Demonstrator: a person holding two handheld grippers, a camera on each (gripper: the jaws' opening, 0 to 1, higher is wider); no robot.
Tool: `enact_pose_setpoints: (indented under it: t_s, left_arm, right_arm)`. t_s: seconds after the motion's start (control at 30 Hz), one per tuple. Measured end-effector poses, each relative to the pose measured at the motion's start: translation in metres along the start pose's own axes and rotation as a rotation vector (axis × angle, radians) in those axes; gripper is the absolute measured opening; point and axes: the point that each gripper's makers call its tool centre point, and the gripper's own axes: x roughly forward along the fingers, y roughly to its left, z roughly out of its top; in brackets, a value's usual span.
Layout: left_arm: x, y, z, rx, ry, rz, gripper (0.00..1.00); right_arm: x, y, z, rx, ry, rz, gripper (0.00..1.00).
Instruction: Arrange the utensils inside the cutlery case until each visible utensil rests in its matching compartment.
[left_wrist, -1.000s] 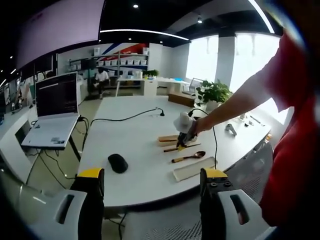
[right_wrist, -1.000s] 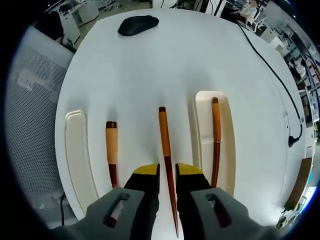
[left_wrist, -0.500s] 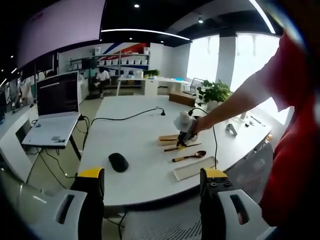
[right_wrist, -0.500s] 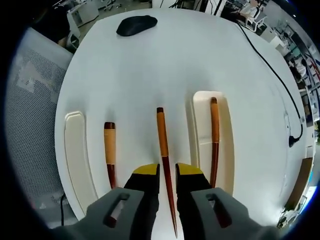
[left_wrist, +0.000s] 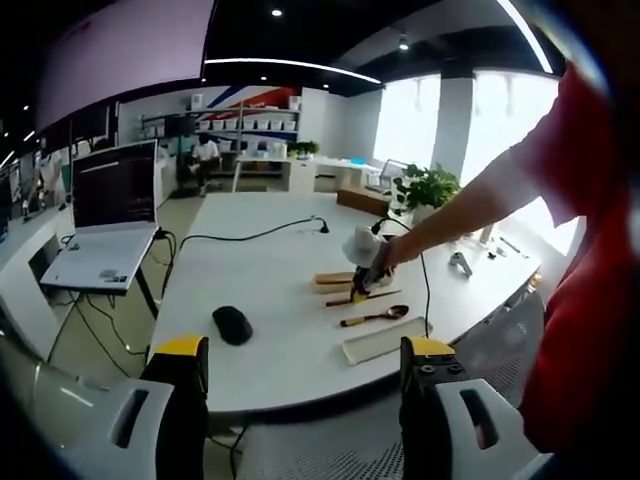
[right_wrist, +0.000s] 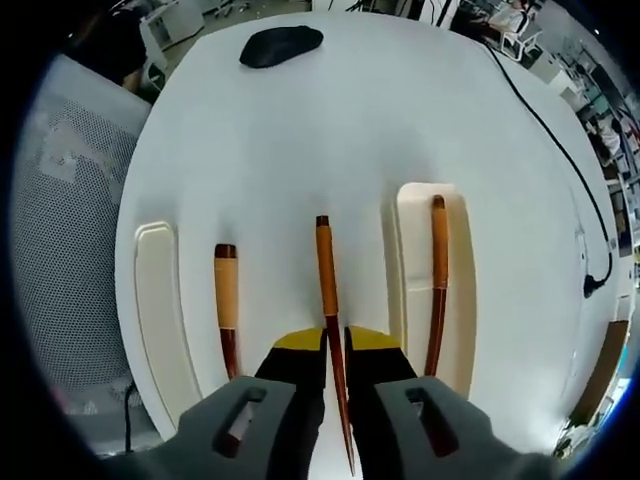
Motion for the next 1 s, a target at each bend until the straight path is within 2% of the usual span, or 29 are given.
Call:
enact_pose_setpoints:
  t_s: [0.07,0.1,0.2,0.83,0.93,1.0]
  left_arm:
    - [0.0007,-0.0006,0.0004,0.008,0.000,0.000,0.80]
    - [0.0009,-0.0006,0.0005,0.005,-0.001,-0.002,0.80]
    - [0.0004,0.0002,0.0008,0.003,-0.005,0.001,0.80]
    - [-0.0006,0.0018,-0.0019,0.002,0.001,0.007,0.80]
    - [-0.0009,0.0024,-0.0016,0.004,0.000,0.008,0.80]
    - [-0.0014,0.0028,-0.0009,0.006,-0.001,0.009,0.79]
  right_arm:
    - [0.0005,-0.0029,-0.0001,0.076,0.008,0.002,0.03]
    - [0.0017,-0.0034,-0.0016,0.080,0.008,-0.003,0.03]
    - [0.0008,0.0013,-0.0037,-0.001,0.011,-0.007,0.02]
    - [0.0027,-0.0035,0.0006,-0.026,0.011,-0.026,0.01]
    - [0.0039,-0.0042,0.0006,-0.068,0.027,-0.038,0.00]
    - [0.0030,-0.0045,-0.0007,-0.100,0.039,-0.070,0.00]
